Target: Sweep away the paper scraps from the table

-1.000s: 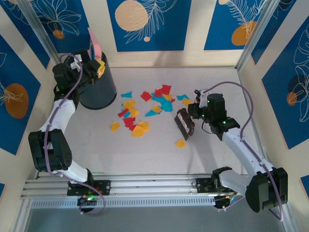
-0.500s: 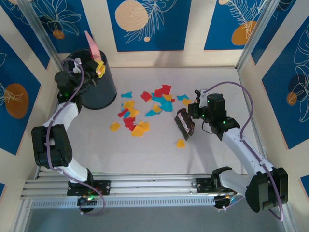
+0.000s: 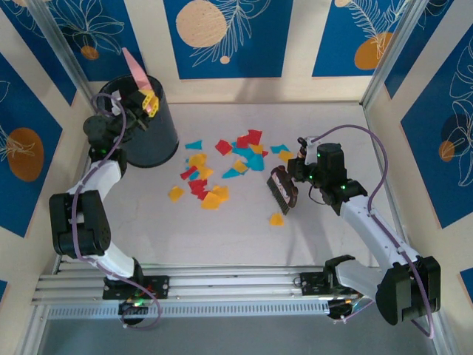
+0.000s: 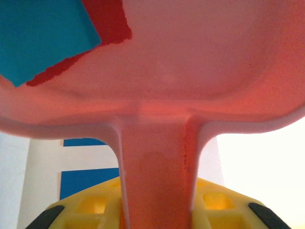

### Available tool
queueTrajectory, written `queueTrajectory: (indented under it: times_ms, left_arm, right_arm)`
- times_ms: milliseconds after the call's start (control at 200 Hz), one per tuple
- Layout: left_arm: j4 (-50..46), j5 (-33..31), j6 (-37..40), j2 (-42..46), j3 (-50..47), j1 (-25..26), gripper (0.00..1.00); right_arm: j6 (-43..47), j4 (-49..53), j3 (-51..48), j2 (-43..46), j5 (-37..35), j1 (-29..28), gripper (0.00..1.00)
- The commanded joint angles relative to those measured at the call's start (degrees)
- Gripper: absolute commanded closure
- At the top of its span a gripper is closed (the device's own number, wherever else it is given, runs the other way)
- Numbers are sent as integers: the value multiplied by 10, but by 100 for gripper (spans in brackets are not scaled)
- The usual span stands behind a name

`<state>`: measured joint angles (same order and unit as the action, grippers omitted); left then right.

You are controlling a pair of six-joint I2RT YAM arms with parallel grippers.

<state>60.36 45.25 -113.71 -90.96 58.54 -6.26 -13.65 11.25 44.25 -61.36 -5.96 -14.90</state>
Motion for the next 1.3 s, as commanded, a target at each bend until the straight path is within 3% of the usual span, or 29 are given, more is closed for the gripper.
queueTrajectory:
  times_ms: [0,385,520,675,895,1060,1295]
  left_arm:
    - [74,-14,-37,25,-8,-7,100]
    - [88,0,-34,16,3,-5,100]
    - [-78,38,118,51,26,-5,100]
    - [-337,60,337,90,74,-4,100]
    - [-683,17,636,123,167,0,100]
    - [-836,-18,769,127,211,9,100]
    - [-948,-89,883,141,220,33,100]
  right_arm:
    - [-5,-8,10,0,-2,-4,100]
    - [-8,-7,10,0,-1,-7,100]
    - [-11,-7,10,6,4,-7,100]
    - [-14,-8,6,18,9,-5,100]
    - [-8,-22,4,30,48,-3,100]
    - [4,-20,6,34,123,4,100]
    - [15,-15,-7,26,254,16,100]
